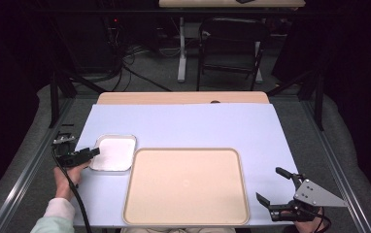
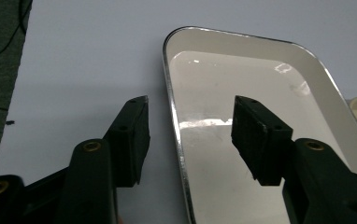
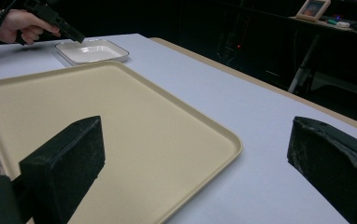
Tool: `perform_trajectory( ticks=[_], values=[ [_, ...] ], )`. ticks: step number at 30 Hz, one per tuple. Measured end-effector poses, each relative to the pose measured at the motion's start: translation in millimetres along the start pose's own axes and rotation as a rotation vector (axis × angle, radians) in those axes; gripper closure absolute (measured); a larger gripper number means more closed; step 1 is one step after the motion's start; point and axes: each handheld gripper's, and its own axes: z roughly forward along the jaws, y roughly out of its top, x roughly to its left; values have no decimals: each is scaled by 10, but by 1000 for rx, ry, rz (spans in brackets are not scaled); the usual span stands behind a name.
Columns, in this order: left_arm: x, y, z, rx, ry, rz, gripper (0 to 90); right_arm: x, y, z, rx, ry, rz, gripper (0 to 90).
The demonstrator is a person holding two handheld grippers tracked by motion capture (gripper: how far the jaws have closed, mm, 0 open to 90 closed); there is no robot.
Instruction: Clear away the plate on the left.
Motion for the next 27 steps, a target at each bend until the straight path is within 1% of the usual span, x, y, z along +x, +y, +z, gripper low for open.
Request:
perform_trajectory(
  ticks=[1, 4, 5, 7, 9, 11, 12, 13, 14, 15, 16, 18, 21, 22, 24, 27],
  values=[
    [7, -4, 7, 3, -2, 4, 495, 1, -1, 0, 1, 1, 2, 37],
    [2, -10, 22, 16, 13, 20, 531, 0, -1, 1, 2, 1, 2, 37],
    [-5, -14, 31, 20, 24, 23, 544, 1, -1, 2, 2, 2, 1, 37],
    [-12, -17, 50, 32, 42, 43, 567, 0, -1, 3, 2, 1, 2, 38],
    [-16, -16, 52, 32, 47, 47, 588, 0, -1, 2, 2, 0, 1, 38],
    [-26, -13, 55, 36, 63, 56, 609, 1, -1, 0, 3, 1, 1, 38],
    [-37, -13, 55, 43, 79, 72, 624, 1, -1, 1, 2, 0, 1, 38],
    [-37, -13, 55, 43, 79, 72, 638, 2, -1, 0, 3, 1, 5, 38],
    [-49, -18, 60, 42, 97, 83, 652, 0, -1, 1, 2, 0, 2, 38],
    [-51, -19, 59, 45, 104, 92, 665, 2, -2, 2, 3, 0, 4, 39],
    [-51, -19, 59, 45, 104, 92, 677, 2, -2, 2, 3, 0, 4, 39],
    [-69, -27, 59, 44, 125, 113, 691, -1, -1, 3, 3, -1, 1, 39],
    [-80, -36, 59, 41, 112, 103, 750, -3, 0, 3, 5, -1, -4, 40],
    [-87, -39, 64, 36, 112, 105, 766, -3, -1, 3, 5, 0, -3, 40],
    [-94, -41, 62, 41, 110, 114, 793, -3, -1, 2, 6, -2, -2, 40],
    [-89, -46, 61, 34, 109, 109, 803, -5, -2, 5, 7, -2, -3, 41]
  ],
)
